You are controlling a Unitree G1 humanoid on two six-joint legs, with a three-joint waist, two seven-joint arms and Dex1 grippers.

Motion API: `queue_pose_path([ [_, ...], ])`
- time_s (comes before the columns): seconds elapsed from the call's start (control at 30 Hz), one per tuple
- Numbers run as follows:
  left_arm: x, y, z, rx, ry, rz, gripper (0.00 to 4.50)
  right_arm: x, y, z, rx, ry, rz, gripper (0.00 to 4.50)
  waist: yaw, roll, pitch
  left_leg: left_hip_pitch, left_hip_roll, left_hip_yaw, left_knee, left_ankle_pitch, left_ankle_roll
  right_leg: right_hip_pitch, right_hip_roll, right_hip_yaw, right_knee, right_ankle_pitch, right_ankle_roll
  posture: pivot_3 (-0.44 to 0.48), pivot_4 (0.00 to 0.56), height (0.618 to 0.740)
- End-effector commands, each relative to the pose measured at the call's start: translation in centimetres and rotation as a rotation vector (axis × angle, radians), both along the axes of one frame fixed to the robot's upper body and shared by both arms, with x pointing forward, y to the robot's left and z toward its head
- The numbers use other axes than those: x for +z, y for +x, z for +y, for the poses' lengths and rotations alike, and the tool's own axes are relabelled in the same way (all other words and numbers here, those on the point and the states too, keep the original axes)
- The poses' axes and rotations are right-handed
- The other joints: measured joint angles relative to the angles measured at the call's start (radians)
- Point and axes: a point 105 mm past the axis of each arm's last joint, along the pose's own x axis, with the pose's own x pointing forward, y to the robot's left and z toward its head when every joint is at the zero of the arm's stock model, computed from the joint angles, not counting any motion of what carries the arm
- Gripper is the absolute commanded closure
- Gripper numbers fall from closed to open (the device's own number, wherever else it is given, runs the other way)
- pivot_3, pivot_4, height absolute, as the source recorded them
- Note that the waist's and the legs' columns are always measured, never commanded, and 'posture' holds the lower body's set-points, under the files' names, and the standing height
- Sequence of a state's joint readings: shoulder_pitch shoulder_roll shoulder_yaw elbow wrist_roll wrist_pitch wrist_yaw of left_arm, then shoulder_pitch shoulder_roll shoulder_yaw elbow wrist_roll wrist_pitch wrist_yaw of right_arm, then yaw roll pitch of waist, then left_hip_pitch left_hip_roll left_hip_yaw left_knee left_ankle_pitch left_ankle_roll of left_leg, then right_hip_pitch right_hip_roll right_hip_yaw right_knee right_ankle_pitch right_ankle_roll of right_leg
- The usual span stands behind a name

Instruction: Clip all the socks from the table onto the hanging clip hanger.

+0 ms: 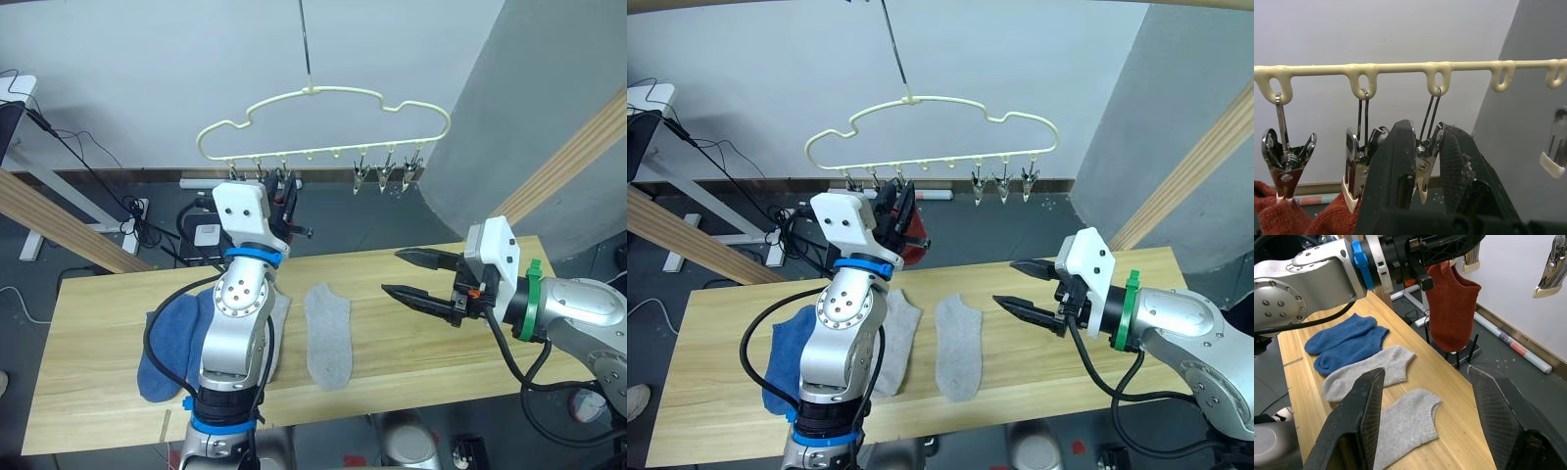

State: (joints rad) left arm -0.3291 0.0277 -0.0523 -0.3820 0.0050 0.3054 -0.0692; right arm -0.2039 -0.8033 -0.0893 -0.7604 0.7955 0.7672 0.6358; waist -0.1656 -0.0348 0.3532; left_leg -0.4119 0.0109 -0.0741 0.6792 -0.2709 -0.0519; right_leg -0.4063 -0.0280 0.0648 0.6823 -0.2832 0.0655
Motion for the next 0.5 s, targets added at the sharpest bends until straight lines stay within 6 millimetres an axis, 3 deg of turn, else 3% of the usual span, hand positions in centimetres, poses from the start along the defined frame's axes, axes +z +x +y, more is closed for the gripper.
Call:
queue_pose_path([
  [0.03,1.18,-0.60,0.03,0.002,0.002,-0.049,3.89,0.33,-0.61,0.37,0.029,-0.006,-0.035,1.66,0.000,0.000,0.000,0.000,0.000,0.000,0.000,0.000,0.000,0.000,0.000,0.000,0.000,0.000,0.000,-0.323,0.300,0.740],
  [0.33,1.44,-0.50,-0.34,-0.042,-0.020,-0.044,3.89,0.25,-0.61,0.32,0.025,-0.010,-0.036,1.66,0.000,0.000,0.000,0.000,0.000,0.000,0.000,0.000,0.000,0.000,0.000,0.000,0.000,0.000,0.000,-0.323,0.300,0.740],
  [0.37,1.40,-0.48,-0.36,-0.044,-0.020,-0.041,3.16,0.25,-0.62,0.33,0.025,-0.009,-0.036,1.66,0.000,0.000,0.000,0.000,0.000,0.000,0.000,0.000,0.000,0.000,0.000,0.000,0.000,0.000,0.000,-0.323,0.300,0.740],
  [0.5,1.15,-0.14,-0.25,-0.026,-0.005,-0.026,2.03,0.27,-0.59,0.32,0.024,-0.010,-0.039,1.66,0.000,0.000,0.000,0.000,0.000,0.000,0.000,0.000,0.000,0.000,0.000,0.000,0.000,0.000,0.000,-0.323,0.300,0.740],
])
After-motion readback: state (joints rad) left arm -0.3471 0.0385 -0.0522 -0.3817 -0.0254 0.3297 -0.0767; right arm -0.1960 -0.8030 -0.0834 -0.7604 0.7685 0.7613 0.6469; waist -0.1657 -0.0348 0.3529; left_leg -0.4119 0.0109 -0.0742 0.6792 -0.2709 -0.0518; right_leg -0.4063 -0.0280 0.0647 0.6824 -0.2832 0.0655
